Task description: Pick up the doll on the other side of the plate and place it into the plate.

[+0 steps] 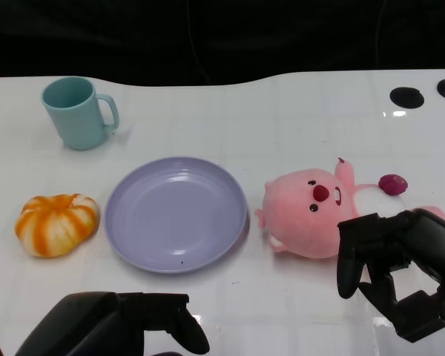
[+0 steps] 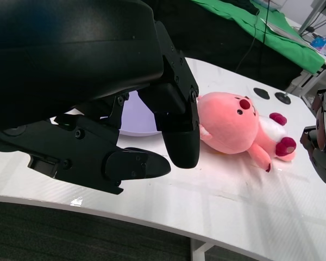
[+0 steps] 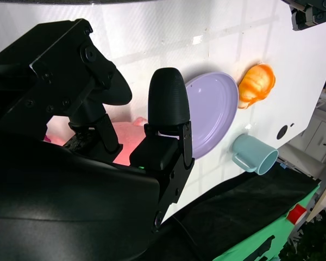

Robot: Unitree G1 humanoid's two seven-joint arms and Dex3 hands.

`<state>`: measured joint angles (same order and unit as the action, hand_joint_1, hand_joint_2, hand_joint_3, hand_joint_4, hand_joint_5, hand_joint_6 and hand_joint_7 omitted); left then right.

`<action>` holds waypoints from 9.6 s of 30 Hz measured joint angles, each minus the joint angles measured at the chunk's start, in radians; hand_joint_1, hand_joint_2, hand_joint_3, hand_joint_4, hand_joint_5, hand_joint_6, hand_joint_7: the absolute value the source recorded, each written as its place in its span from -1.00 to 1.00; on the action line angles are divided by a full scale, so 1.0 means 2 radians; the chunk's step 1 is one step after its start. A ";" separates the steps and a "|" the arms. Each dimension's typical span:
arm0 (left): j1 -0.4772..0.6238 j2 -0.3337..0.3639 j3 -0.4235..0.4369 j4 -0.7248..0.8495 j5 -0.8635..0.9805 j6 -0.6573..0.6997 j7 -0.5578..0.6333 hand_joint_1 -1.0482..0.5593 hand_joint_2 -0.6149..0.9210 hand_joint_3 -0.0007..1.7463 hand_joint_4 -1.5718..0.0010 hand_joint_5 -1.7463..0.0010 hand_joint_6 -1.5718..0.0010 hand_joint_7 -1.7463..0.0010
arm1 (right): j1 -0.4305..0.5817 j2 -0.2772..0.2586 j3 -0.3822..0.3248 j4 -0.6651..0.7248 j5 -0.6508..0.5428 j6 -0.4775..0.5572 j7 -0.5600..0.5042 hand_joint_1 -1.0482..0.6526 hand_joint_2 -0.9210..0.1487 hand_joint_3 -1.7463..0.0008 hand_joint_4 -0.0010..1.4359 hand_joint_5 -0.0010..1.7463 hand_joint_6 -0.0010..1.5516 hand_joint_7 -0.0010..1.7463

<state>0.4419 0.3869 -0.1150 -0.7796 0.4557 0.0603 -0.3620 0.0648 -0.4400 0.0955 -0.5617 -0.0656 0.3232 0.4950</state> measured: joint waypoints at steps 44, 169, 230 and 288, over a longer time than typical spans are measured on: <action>0.000 0.001 0.004 -0.001 -0.001 -0.003 0.000 0.04 1.00 -0.58 0.21 -0.90 0.09 0.04 | -0.011 0.021 -0.004 -0.013 -0.015 0.038 -0.041 0.07 -0.64 0.47 -0.40 0.23 -0.49 -0.28; 0.020 0.002 0.008 -0.044 -0.013 0.043 0.000 0.02 1.00 -0.57 0.22 -0.98 0.10 0.01 | -0.377 0.116 0.214 0.631 -0.360 -0.024 -0.244 -0.15 -1.00 0.71 0.18 0.99 0.61 -0.80; 0.009 -0.006 -0.041 -0.034 0.026 0.071 0.000 -0.02 1.00 -0.57 0.22 -0.97 0.10 0.01 | -0.432 0.264 0.246 0.577 -0.326 -0.074 -0.247 -0.24 -0.95 0.85 -0.48 0.31 -0.34 -0.67; -0.010 0.009 -0.029 -0.022 0.003 0.052 0.000 0.01 1.00 -0.58 0.21 -0.95 0.10 0.01 | -0.032 0.079 -0.006 -0.019 -0.001 0.018 -0.009 0.30 -0.01 -0.51 0.15 0.66 0.07 0.31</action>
<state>0.4218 0.4042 -0.1728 -0.8227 0.4615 0.1646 -0.3619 0.0003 -0.2824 0.0828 -0.6005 -0.0670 0.3597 0.4767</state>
